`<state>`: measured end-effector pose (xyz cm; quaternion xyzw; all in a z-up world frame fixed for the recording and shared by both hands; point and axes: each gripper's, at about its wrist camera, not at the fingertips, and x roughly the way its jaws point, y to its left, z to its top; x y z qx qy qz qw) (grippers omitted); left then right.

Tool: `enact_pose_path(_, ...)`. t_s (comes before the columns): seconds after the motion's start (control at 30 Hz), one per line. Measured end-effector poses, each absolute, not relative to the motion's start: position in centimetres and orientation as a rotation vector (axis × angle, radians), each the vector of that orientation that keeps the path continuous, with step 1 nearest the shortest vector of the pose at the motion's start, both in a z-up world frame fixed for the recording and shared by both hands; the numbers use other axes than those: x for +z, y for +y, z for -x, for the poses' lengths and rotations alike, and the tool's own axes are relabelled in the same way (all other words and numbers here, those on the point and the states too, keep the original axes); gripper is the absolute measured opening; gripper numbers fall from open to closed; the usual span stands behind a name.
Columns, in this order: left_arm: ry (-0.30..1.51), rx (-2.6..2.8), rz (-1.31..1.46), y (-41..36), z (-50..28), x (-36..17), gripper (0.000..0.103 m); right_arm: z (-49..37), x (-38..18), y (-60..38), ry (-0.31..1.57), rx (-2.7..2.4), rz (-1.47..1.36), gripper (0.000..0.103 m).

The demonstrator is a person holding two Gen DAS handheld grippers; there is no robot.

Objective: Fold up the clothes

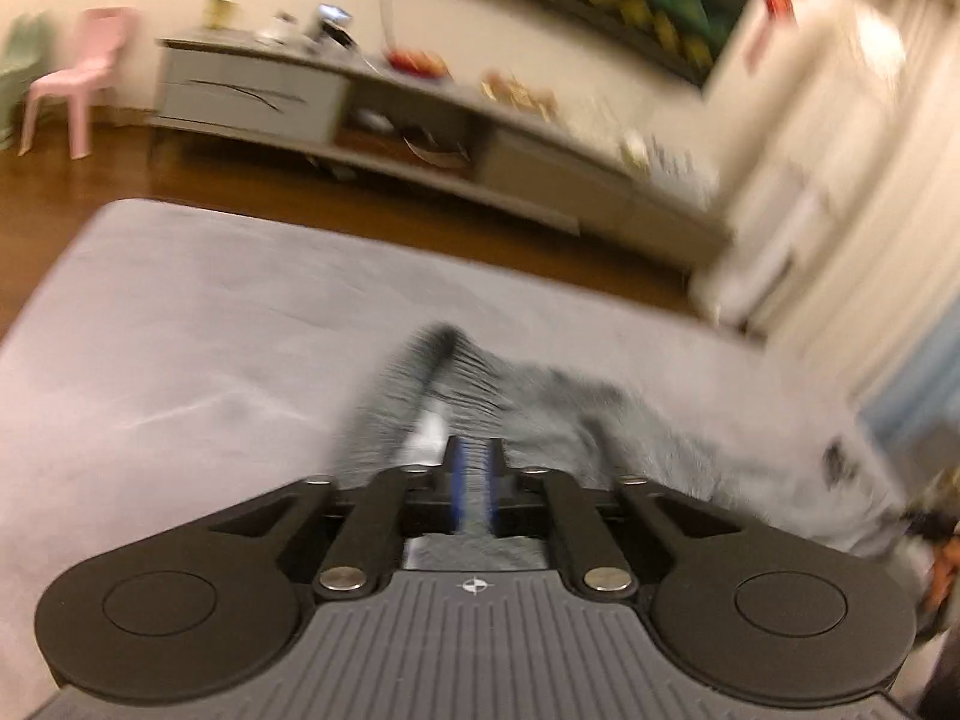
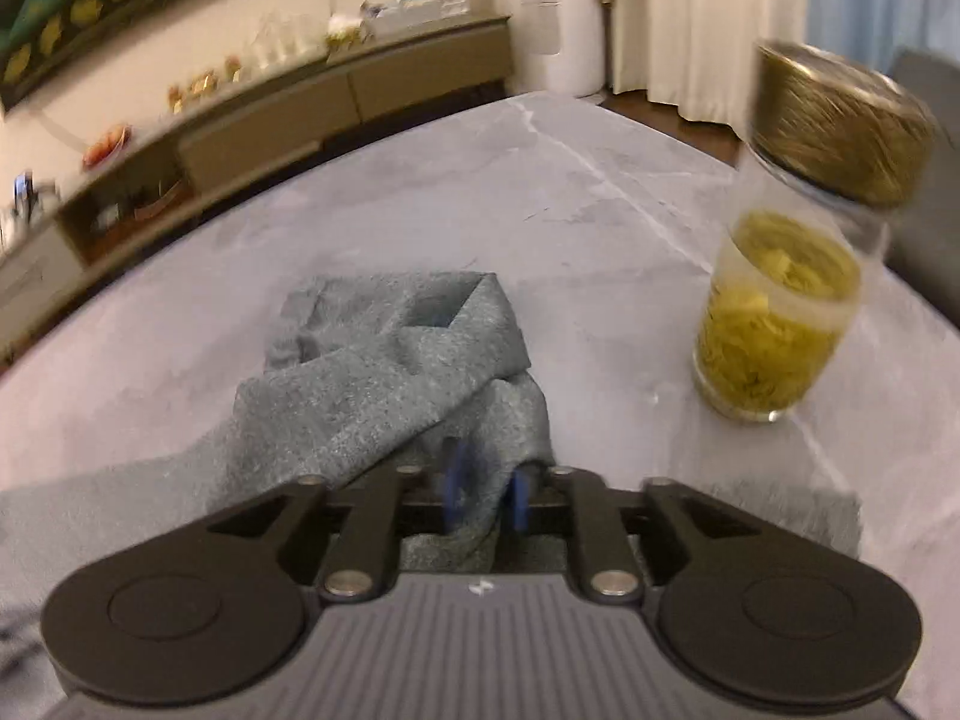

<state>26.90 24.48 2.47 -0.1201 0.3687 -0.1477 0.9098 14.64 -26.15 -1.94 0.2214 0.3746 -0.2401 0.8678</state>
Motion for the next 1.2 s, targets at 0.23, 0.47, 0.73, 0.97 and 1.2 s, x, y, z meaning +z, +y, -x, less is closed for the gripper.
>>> enact_pose_path(0.23, 0.909, -0.170, 0.180, 19.2, -35.8, -1.3, 0.056, -15.3, -2.4, -26.0, 0.754, -0.434, -0.428, 0.057)
enact_pose_path(0.47, 0.954, -0.179, 0.245, 16.2, -40.2, -2.7, 0.048, -16.8, -1.1, -24.5, 0.746, -0.333, -0.393, 0.060)
enact_pose_path(0.73, 0.535, -0.359, 0.372, 20.7, -28.5, 6.5, 0.006, -15.4, 0.5, -26.2, 0.702, -0.343, -0.462, 0.058)
enact_pose_path(0.97, 0.540, -0.288, 0.468, 29.7, -16.4, 5.7, 0.005, -15.5, -0.9, -27.0, 0.755, -0.410, -0.477, 0.058)
enact_pose_path(1.2, 0.586, -0.351, 0.435, 27.6, -15.3, 4.6, 0.005, -16.3, -0.6, -24.4, 0.757, -0.381, -0.371, 0.079)
